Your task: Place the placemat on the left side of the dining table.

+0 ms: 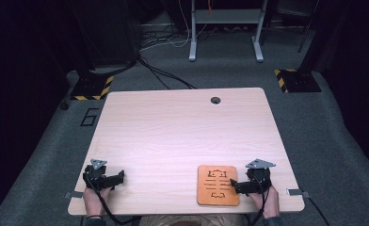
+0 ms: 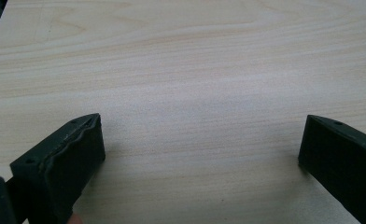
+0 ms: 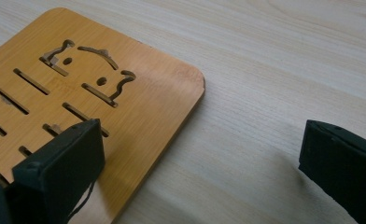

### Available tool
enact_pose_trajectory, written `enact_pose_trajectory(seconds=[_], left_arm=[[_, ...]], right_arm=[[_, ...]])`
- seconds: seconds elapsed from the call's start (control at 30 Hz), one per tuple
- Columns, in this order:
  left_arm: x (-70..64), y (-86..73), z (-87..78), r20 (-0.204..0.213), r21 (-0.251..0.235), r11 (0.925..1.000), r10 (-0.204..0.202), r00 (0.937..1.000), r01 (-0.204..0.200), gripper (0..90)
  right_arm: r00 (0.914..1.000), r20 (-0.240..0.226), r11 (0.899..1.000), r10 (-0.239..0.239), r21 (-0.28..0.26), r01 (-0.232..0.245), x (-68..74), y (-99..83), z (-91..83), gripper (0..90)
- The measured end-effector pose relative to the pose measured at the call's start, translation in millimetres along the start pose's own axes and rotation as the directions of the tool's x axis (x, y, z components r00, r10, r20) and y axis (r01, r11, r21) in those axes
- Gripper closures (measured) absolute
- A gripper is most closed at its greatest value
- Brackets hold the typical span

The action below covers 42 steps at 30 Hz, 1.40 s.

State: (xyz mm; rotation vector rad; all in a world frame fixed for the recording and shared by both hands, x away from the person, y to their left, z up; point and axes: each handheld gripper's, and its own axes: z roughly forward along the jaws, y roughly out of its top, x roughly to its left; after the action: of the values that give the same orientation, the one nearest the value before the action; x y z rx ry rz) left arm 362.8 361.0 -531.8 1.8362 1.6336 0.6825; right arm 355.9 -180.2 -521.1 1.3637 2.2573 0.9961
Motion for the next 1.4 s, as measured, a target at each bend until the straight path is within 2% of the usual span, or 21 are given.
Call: enact_pose_trajectory(seconds=[0.2,0.27,0.53,0.67,0.83,0.9,1.0,1.4], left_arm=[[0.0,0.0,0.0,0.000,0.000,1.0000,0.001,1.0000,-0.001,0.1],[0.0,0.0,0.0,0.000,0.000,1.0000,0.000,1.0000,0.000,0.1],[0.0,0.0,0.0,0.000,0.000,1.0000,0.000,1.0000,0.000,0.1],[-0.1,0.0,0.0,-0.001,0.000,1.0000,-0.001,1.0000,0.001,0.1],[-0.1,0.0,0.0,-0.001,0.000,1.0000,0.000,1.0000,0.000,0.1],[-0.1,0.0,0.1,-0.001,0.000,1.0000,0.000,1.0000,0.000,0.1],[-0.2,0.0,0.0,0.000,0.001,1.0000,-0.001,1.0000,0.001,0.1],[-0.4,-0.1,-0.1,-0.002,0.001,1.0000,-0.002,1.0000,0.002,0.1]], right_arm=[[0.9998,-0.018,1.000,-0.010,0.011,0.010,5.7,1.4,2.0,0.0],[0.9997,-0.018,1.000,-0.016,0.008,0.016,3.9,1.5,2.9,0.0],[0.9994,-0.030,1.000,0.019,0.015,-0.018,-2.4,-1.4,0.4,0.0],[0.9989,-0.043,1.000,0.020,0.025,-0.019,-6.9,-2.3,-0.8,0.0],[0.9986,-0.053,1.000,-0.009,0.022,0.010,-10.4,-2.7,-1.1,0.0],[0.9981,-0.062,1.000,0.001,0.024,0.001,-10.9,-3.6,-2.0,0.0],[0.9977,-0.068,1.000,-0.010,0.008,0.011,-13.9,-5.5,-2.5,0.0],[0.9963,-0.082,1.000,-0.025,0.012,0.026,-19.0,-5.9,-3.7,0.0]])
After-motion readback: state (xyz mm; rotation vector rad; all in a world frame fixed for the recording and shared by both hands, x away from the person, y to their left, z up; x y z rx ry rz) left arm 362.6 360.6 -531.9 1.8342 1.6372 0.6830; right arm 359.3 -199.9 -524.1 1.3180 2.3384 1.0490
